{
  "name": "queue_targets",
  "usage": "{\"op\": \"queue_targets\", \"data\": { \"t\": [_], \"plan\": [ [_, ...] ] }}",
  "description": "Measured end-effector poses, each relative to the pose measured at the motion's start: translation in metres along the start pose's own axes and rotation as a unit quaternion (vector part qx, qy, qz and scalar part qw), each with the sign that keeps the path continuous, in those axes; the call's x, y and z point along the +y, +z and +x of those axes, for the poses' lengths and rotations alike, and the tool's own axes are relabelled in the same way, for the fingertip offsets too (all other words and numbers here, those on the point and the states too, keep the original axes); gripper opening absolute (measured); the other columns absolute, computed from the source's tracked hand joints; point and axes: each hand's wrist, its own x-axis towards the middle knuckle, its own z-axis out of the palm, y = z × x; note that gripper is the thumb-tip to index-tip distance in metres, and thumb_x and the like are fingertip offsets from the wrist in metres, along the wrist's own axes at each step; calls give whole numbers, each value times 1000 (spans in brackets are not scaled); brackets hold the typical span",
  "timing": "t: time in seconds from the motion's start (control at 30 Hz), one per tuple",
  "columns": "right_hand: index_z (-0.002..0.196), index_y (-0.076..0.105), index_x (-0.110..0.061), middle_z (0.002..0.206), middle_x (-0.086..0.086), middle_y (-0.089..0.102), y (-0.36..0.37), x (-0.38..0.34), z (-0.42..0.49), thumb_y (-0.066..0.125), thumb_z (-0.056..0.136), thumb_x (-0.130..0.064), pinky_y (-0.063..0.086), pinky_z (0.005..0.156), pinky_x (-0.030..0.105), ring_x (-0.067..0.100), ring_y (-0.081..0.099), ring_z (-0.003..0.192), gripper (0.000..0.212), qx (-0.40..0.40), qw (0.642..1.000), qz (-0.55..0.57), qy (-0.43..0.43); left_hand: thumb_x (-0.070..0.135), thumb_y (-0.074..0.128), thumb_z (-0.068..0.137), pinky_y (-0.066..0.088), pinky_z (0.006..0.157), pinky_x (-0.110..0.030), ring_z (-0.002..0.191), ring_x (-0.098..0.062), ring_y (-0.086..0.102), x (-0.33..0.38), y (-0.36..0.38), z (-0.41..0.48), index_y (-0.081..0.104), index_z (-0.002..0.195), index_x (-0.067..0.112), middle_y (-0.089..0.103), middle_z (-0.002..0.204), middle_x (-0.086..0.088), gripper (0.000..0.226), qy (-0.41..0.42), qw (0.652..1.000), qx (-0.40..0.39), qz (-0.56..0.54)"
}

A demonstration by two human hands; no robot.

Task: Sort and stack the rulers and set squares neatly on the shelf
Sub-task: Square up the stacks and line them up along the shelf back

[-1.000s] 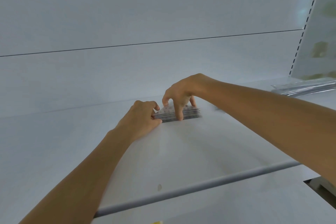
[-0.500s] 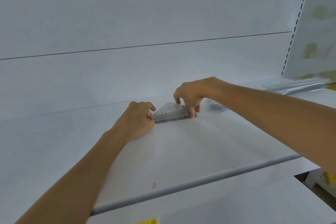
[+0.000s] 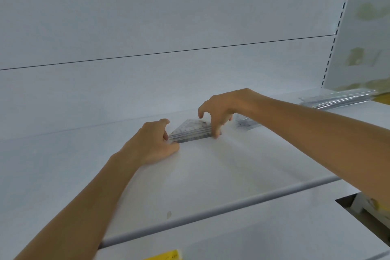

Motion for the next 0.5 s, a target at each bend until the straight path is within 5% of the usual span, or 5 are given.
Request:
{"op": "queue_targets", "data": {
  "t": [0.13, 0.27, 0.5],
  "plan": [
    [135, 34, -36, 109, -14, 45, -14, 30, -20, 72, 68, -48, 46, 86, 31, 17, 58, 102, 78, 48, 998, 32, -8, 51, 62, 75, 36, 84, -27, 96, -3, 48, -3, -6, -5, 37, 133, 32, 49, 107, 20, 65, 13, 997, 78, 23],
    [136, 33, -37, 123, -13, 46, -23, 77, -48, 74, 69, -43, 41, 96, 35, 14, 46, 118, 79, 90, 995, 49, 1, 42, 63, 80, 43, 94, -36, 105, -9, 50, 14, -12, -7, 45, 128, 29, 53, 110, 15, 53, 55, 984, 166, -29],
    [142, 24, -35, 139, -7, 41, -3, 147, -73, 78, 69, -39, 37, 104, 38, 17, 42, 125, 91, 73, 996, 38, 37, 58, 56, 75, 33, 90, -24, 115, -7, 45, 78, 1, 11, 44, 129, 30, 49, 118, 18, 61, 113, 987, 95, 57]
  ]
}}
